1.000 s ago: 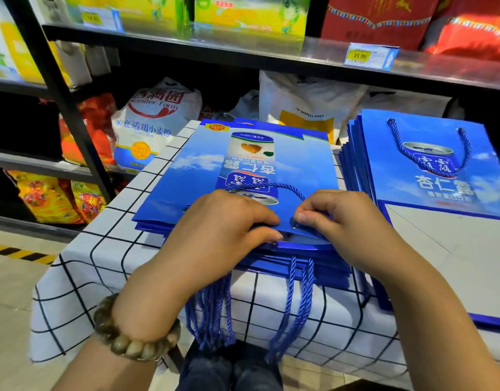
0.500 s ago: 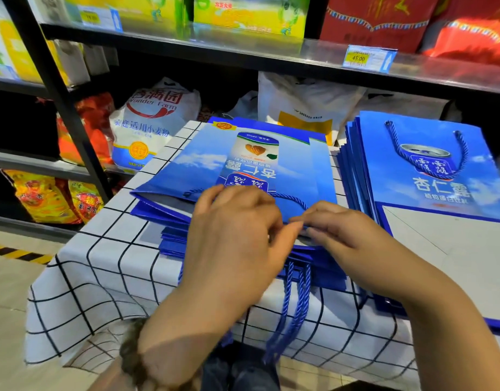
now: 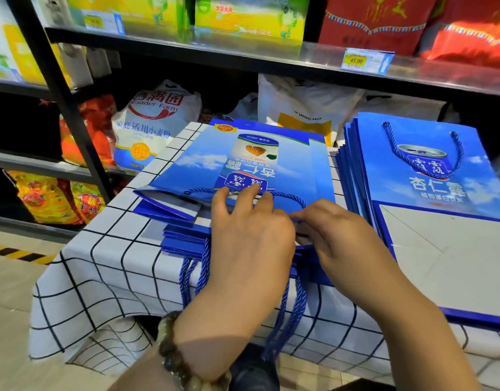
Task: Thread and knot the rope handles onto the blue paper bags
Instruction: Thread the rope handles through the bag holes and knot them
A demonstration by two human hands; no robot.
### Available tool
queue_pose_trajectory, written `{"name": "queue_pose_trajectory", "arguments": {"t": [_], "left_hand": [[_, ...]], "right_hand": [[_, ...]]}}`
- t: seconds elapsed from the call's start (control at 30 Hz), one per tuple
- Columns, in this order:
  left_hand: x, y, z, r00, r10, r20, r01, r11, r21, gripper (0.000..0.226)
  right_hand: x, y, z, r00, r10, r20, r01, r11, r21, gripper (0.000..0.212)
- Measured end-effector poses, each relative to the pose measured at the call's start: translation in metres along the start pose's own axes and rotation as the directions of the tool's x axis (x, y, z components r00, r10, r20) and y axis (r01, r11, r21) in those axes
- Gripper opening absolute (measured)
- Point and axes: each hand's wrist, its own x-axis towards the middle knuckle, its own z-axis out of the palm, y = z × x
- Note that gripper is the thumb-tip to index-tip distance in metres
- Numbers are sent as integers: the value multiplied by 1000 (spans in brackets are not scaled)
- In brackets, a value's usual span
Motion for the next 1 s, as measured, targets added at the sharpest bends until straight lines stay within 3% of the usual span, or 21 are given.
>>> {"name": "queue_pose_trajectory", "arguments": {"t": [0.1,0.23,0.33,0.43,0.67,0.87,1.0], "left_hand": [[2,-2,-13,994,9,106,-8,1000,-14,9],[3,-14,-14,964,95,247,-75,993,-91,22],[7,-25,-24,951,99,293,-2,949,-315,30],[20,-26,-30,971,24,237,94,876,-473,14],[45,-2,-4,978,65,200,-6,960,-278,23],[54,-25,1,979,-201,20,193,908,-371,17],[44,-36,2,994,-98,38,105,934,-342,15]], "right_hand": [[-4,-1,3,979,34,-200,-34,999,2,18],[-12,7,10,926,62,-373,-103,991,-91,17],[-19,15,18,923,23,-385,-47,997,-54,25],[-23,14,23,904,-13,-427,7,1000,-16,25],[-26,16,25,908,-15,-419,19,1000,6,23],[-26,15,27,929,-47,-366,34,999,-42,23],[-26,16,21,955,-77,-285,63,996,-59,18]]}}
